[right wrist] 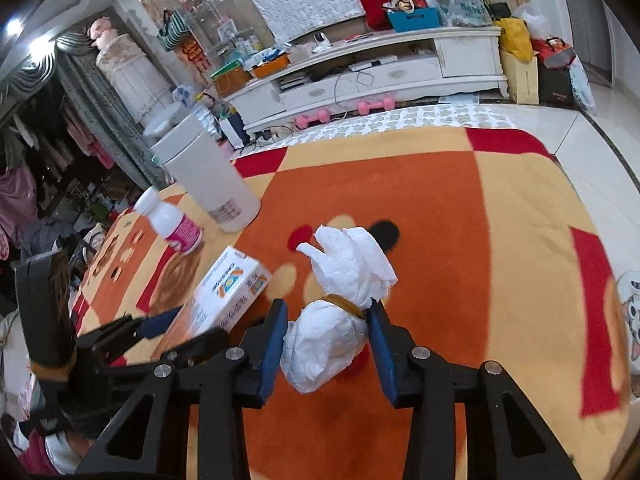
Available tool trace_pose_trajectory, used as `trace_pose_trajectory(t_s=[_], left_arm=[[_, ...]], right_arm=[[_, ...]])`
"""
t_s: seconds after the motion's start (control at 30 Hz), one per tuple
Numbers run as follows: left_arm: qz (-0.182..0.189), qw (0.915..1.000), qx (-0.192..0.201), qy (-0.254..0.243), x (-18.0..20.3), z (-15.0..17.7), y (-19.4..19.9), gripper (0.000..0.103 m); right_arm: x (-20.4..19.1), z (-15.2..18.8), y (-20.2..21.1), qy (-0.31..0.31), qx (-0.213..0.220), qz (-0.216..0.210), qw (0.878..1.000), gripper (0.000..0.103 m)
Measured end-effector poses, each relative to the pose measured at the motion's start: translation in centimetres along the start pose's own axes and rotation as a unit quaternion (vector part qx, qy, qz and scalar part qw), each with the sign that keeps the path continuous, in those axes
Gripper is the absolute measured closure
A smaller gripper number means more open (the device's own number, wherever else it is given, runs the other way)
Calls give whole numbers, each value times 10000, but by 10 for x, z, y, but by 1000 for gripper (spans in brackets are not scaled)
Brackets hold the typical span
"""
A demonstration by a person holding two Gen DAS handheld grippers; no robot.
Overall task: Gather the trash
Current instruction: 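Carry the Crestor box and tissue over the black bin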
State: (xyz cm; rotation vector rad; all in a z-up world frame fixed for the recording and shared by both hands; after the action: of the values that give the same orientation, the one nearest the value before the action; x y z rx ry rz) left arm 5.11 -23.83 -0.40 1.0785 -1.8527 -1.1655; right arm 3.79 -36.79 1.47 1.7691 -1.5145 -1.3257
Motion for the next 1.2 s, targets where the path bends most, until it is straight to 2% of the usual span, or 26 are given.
trace_pose_trajectory(t_s=[0.13, 0.4, 0.57, 0.83, 1.2], left_arm=[[30, 9999, 28, -139, 26, 14, 9, 42], [195, 9988, 48, -439, 84, 35, 16, 42], [355, 9959, 116, -826, 130, 42, 20, 42], [555, 9906, 55, -1248, 188, 49, 20, 42], [809, 9833, -67, -1628, 245, 60, 16, 42]], right_arm=[[11, 29, 24, -78, 71, -19, 9999, 64], [42, 75, 65, -277, 207, 204, 9992, 64], [67, 100, 94, -443, 336, 398, 9977, 64], [111, 132, 128, -827, 424, 593, 9939, 64], [164, 165, 159, -1238, 486, 826, 9877, 64]])
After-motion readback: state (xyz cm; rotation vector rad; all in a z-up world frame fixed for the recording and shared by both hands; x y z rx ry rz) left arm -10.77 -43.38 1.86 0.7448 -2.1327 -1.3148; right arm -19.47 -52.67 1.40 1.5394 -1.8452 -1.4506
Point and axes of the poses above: each gripper's, at about its wrist camera, not at the fingertips, and y roughly against the way its jaws point, x to its right, z to its underside, the point moved 6 cm from there along -y, roughly the way its jaws point, and after that the axes turned 12 degrees about -x, right-handed, at the moved point
